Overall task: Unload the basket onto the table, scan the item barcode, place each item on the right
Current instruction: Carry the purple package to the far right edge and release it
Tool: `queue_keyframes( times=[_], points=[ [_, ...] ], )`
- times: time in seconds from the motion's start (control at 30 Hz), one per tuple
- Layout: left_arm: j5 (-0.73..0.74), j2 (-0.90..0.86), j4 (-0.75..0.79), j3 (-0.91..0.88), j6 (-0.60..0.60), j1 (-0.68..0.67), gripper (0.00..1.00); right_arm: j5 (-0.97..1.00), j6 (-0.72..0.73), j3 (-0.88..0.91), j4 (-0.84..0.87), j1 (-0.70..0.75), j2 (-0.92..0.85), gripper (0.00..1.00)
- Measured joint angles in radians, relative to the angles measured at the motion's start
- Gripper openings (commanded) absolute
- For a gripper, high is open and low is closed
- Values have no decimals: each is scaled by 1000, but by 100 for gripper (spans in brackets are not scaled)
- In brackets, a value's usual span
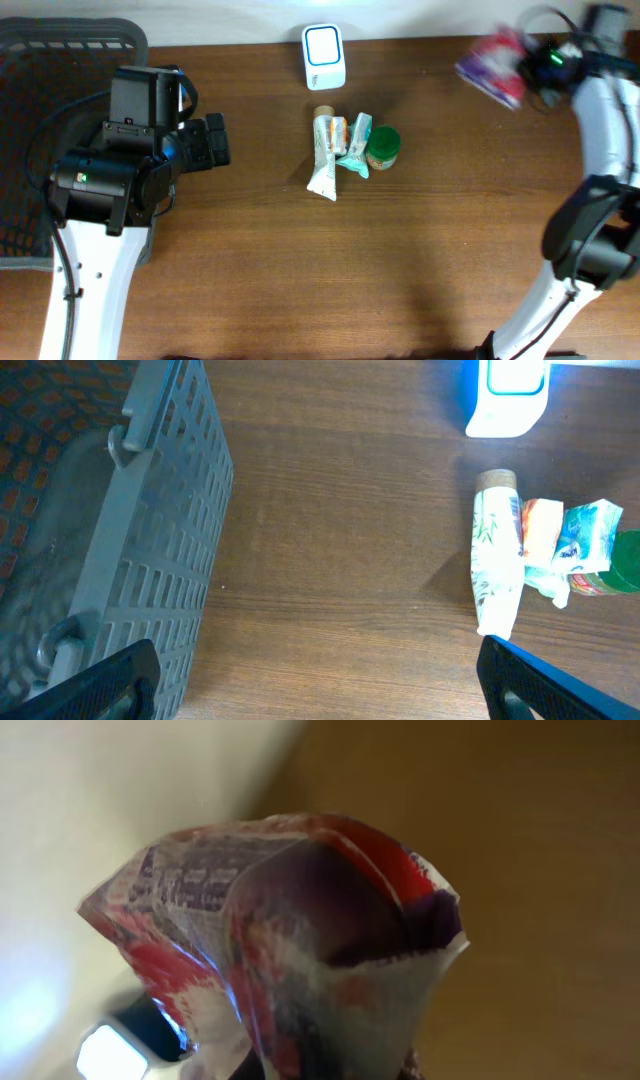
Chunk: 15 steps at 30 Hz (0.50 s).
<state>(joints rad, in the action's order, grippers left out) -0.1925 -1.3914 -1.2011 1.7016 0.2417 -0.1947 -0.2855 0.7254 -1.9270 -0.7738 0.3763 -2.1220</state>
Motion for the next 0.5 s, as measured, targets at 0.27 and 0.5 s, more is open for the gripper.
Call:
queue_keyframes(
  times=[0.27, 0.5],
  points=[
    [0, 0, 0, 0, 0, 0, 99, 232, -19, 0, -110, 245, -1, 4],
    [0, 0, 0, 0, 0, 0, 99, 269, -27, 1, -57, 388, -20, 5]
  ],
)
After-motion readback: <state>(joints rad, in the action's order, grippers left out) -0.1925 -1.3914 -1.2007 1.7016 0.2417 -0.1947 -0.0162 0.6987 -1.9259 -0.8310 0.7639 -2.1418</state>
